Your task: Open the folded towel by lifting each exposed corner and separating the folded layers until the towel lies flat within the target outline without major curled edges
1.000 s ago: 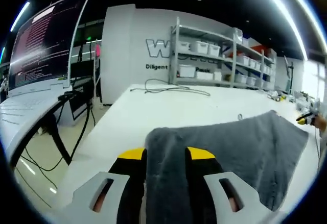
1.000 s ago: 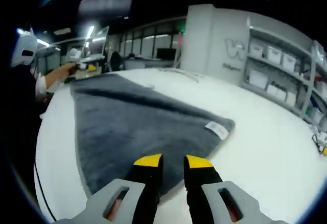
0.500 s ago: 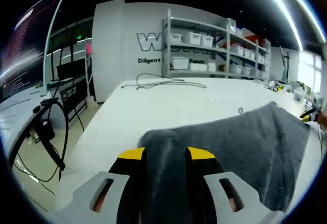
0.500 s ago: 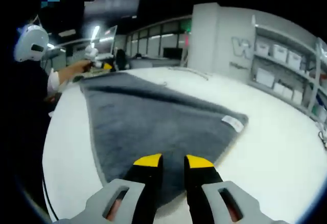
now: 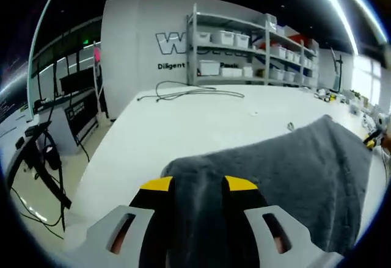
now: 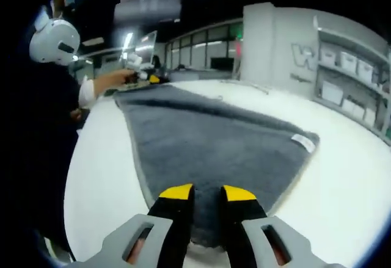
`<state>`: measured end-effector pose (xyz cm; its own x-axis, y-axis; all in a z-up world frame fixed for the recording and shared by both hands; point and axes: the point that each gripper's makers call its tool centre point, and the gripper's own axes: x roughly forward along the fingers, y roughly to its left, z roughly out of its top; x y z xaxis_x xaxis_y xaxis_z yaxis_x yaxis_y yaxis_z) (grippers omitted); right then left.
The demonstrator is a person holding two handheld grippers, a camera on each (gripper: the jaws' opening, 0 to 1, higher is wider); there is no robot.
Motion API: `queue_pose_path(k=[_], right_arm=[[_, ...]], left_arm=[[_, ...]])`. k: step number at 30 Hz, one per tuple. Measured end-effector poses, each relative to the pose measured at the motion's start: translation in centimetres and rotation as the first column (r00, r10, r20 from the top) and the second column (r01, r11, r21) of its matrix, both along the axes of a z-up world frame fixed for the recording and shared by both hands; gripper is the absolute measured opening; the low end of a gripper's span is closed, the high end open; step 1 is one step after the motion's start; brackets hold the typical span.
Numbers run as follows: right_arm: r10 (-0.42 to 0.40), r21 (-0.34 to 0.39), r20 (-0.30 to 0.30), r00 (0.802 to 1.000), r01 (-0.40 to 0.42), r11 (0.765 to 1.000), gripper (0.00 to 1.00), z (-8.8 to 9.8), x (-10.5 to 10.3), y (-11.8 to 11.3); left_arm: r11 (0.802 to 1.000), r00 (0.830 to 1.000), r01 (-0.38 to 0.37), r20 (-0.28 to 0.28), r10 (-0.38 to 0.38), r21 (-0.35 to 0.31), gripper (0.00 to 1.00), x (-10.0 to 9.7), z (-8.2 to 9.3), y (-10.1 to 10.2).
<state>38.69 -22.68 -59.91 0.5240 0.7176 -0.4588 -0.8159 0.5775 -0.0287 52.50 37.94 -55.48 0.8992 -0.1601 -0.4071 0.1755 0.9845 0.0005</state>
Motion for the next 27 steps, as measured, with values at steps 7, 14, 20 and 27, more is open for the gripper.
queue_pose_path(k=[7,14,20,27], right_arm=[[0.018,-0.012,0.001,1.0,-0.018,1.0,0.15,-0.1,-0.4,-0.2],[0.046,-0.022,0.015,0.999,-0.046,0.999,0.15,-0.1,-1.5,0.0],[0.036,-0.02,0.012,0.999,-0.036,0.999,0.15,0.0,-1.9,-0.4],[0.037,-0.046,0.015,0.999,-0.036,0.998,0.15,0.0,-2.3,-0.5]], left_arm=[[1.0,1.0,0.002,-0.004,-0.002,0.011,0.3,1.8,-0.2,0.1],[0.999,0.999,-0.004,-0.036,0.005,0.031,0.29,3.0,-1.3,0.5],[0.999,0.999,-0.001,-0.044,0.003,0.044,0.27,3.7,-1.8,0.5],[0.999,0.998,0.005,-0.055,-0.002,0.052,0.21,4.7,-2.4,0.1]])
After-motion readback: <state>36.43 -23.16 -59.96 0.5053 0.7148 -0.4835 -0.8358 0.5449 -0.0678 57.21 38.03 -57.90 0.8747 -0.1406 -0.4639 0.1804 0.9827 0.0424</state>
